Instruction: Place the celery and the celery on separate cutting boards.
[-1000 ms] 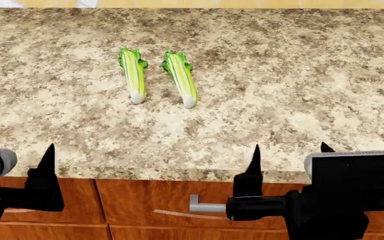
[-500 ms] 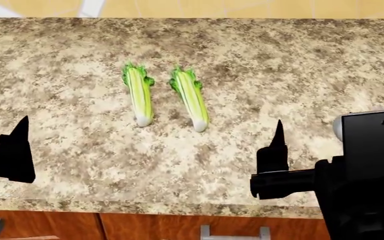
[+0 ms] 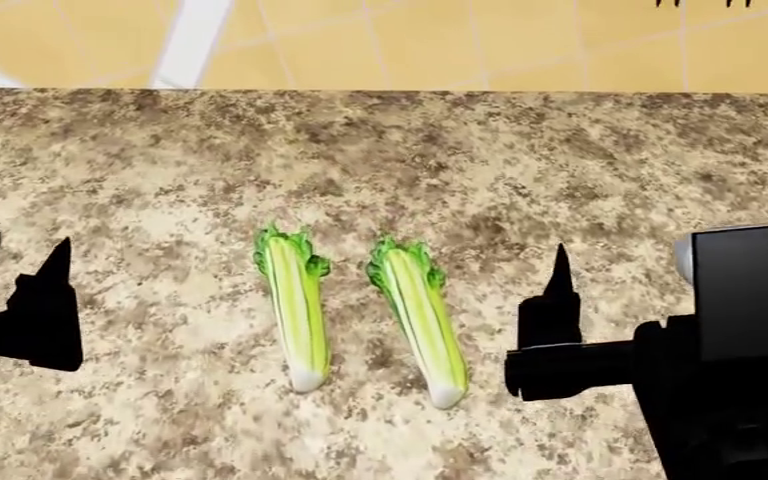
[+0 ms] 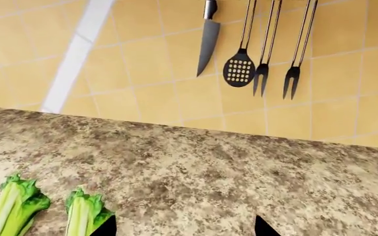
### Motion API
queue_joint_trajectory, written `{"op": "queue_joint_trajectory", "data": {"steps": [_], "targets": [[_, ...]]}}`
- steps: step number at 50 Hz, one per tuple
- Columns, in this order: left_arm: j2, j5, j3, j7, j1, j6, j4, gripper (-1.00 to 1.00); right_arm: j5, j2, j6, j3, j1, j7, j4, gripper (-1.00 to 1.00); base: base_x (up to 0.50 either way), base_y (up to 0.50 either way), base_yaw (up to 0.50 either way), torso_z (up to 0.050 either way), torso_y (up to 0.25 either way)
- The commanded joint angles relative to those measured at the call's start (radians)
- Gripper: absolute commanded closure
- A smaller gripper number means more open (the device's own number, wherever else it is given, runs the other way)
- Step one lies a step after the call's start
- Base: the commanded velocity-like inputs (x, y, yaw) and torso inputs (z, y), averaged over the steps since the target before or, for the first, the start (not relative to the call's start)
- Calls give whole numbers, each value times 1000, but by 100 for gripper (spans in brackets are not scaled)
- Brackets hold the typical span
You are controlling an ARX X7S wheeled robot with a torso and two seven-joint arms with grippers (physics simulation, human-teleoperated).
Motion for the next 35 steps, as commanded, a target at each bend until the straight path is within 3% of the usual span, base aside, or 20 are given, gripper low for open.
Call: {"op": "queue_joint_trajectory", "data": {"steps": [1,5,12,17,35], "targets": [[28,-14,-22,18,-9,2,4,-100,0,-14,11,19,3,-24,4,-100,500,113,0,0,0],[37,-23,-32,18,-18,-2,3,-100,14,-20,24,14,18,-29,9,-100,279,86,0,0,0],[50,-23,-3,5,-38,-8,-16,-100,130,-64,245,-59,128,23,99,-100,0,0,0,0,1],[54,-18,16,-8,-40,-13,-31,-100,294,-52,238,-131,162,190,205,-100,0,0,0,0,0],[47,-29,18,-10,-12,5,-45,-100,233,-105,78,-297,154,157,463,-100,0,0,0,0,0]]}}
